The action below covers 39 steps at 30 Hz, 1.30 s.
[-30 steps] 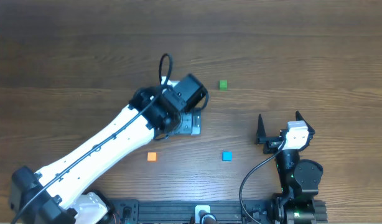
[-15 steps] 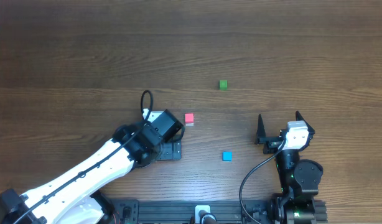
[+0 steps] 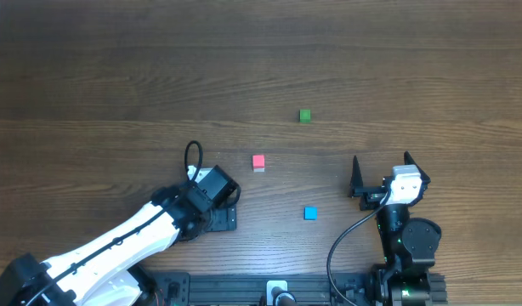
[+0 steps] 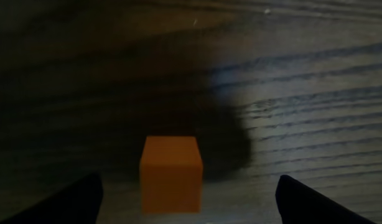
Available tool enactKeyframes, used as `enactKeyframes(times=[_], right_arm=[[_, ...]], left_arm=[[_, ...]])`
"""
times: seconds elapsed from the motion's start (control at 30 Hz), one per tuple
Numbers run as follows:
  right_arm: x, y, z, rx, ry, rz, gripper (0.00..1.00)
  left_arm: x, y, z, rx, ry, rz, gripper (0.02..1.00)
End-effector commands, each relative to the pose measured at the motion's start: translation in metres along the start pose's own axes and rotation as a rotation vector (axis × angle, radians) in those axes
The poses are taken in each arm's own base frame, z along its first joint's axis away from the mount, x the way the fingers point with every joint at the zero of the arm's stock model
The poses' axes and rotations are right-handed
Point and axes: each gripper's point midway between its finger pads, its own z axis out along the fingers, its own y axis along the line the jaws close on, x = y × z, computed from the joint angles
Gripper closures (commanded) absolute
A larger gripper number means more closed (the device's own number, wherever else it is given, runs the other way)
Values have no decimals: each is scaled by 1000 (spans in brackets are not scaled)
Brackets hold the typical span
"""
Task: Stack Cubes
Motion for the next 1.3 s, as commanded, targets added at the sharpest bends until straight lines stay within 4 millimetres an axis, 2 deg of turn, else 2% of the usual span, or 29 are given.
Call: enactKeyframes(times=[0.03, 0.33, 0.7, 1.0, 1.13, 1.3], right_arm=[[2, 2, 0, -10, -1, 9, 9], [2, 2, 0, -10, -1, 9, 9], [2, 2, 0, -10, -1, 9, 9], [2, 2, 0, -10, -2, 9, 9], [2, 2, 0, -10, -1, 9, 9], [2, 2, 0, -10, -1, 9, 7]], left_arm=[[0, 0, 2, 6, 2, -16, 150], [2, 1, 12, -19, 25, -15, 251], [1, 0, 12, -15, 21, -15, 529], [1, 0, 12, -15, 21, -15, 667], [1, 0, 12, -15, 22, -15, 805], [1, 0, 12, -14, 21, -15, 833]])
